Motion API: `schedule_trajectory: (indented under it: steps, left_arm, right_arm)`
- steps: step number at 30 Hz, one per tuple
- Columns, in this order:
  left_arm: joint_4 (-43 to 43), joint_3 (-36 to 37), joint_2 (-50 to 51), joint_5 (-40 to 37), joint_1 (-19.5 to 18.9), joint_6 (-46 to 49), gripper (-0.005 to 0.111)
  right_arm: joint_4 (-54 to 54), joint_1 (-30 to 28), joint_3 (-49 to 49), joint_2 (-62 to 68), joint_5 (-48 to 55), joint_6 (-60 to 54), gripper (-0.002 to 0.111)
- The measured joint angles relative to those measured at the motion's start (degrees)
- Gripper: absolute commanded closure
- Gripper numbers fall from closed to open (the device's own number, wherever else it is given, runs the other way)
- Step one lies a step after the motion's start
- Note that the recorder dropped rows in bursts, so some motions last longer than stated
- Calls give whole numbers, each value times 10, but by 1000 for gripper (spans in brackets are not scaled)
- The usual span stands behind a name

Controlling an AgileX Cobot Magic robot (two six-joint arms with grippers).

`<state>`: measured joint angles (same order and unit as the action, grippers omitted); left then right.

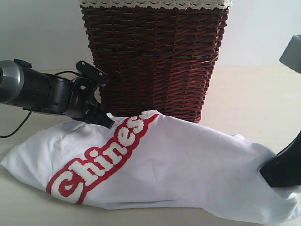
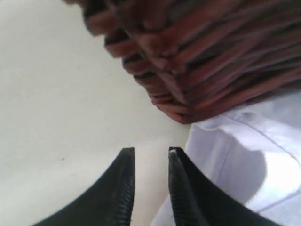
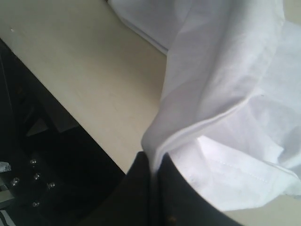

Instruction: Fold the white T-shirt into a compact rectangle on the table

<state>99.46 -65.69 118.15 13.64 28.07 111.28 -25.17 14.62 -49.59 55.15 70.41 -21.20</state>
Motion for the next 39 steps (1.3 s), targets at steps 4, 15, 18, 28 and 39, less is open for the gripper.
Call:
schedule_trajectory:
  steps: [4, 15, 18, 28, 39]
  left_arm:
    - [0, 0, 7, -4, 0, 8, 73]
    - [1, -8, 16, 45, 0, 38, 107]
    - [2, -15, -20, 70, -4, 58, 107]
    - [2, 10, -126, -49, -21, 61, 107]
    - [-9, 33, -108, -217, -48, -132, 107]
  right_arm:
    - [0, 0, 0, 0, 0, -1, 108]
    - [-1, 0, 0, 0, 0, -2, 108]
    - [-1, 0, 0, 0, 0, -2, 108]
    - [-2, 0, 0, 0, 0, -2, 108]
    - [-2, 0, 0, 0, 0, -3, 108]
